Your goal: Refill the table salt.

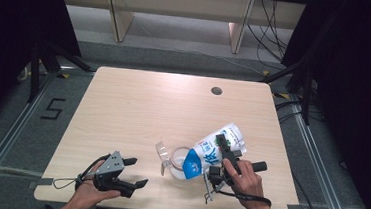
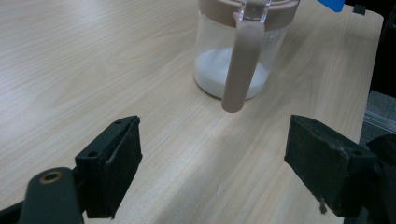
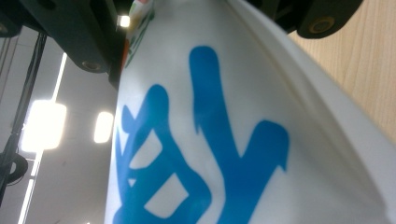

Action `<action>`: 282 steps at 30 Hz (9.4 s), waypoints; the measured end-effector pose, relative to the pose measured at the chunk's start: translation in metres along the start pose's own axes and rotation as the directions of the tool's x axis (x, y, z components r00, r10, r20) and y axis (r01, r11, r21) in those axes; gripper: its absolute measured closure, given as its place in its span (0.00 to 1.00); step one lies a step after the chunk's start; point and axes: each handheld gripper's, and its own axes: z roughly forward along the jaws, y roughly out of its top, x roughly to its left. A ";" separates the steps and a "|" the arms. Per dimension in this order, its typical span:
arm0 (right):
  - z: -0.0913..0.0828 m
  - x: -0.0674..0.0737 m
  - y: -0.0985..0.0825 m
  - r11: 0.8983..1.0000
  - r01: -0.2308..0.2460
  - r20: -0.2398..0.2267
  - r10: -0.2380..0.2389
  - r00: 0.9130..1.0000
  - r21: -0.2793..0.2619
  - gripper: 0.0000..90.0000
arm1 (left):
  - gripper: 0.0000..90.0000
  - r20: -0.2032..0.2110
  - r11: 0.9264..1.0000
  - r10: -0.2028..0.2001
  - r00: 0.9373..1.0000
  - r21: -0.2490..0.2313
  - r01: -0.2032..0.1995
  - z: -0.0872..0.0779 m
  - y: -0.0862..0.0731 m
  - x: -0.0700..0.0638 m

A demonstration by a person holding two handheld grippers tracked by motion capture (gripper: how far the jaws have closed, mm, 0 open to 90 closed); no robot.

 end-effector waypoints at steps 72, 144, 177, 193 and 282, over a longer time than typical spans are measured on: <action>0.003 -0.006 0.001 1.000 0.025 0.007 -0.025 1.000 -0.002 0.75 | 0.20 0.008 1.000 -0.001 1.000 -0.005 0.001 0.001 0.000 0.000; 0.002 -0.007 0.001 1.000 -0.014 -0.034 0.014 0.999 0.017 0.81 | 0.20 0.008 1.000 0.000 1.000 -0.006 0.000 0.001 0.000 0.000; 0.001 -0.015 0.002 0.999 0.040 -0.023 -0.040 0.999 -0.005 0.83 | 0.20 0.010 1.000 0.005 1.000 -0.002 -0.005 0.001 0.000 0.000; 0.001 -0.016 0.002 1.000 0.029 -0.021 -0.029 0.999 -0.010 0.84 | 0.20 0.010 1.000 0.005 1.000 -0.002 -0.005 0.001 0.000 0.000; 0.005 -0.018 0.004 1.000 -0.015 -0.022 0.015 1.000 0.005 0.86 | 0.20 0.011 1.000 0.002 1.000 -0.002 -0.002 0.001 0.000 0.000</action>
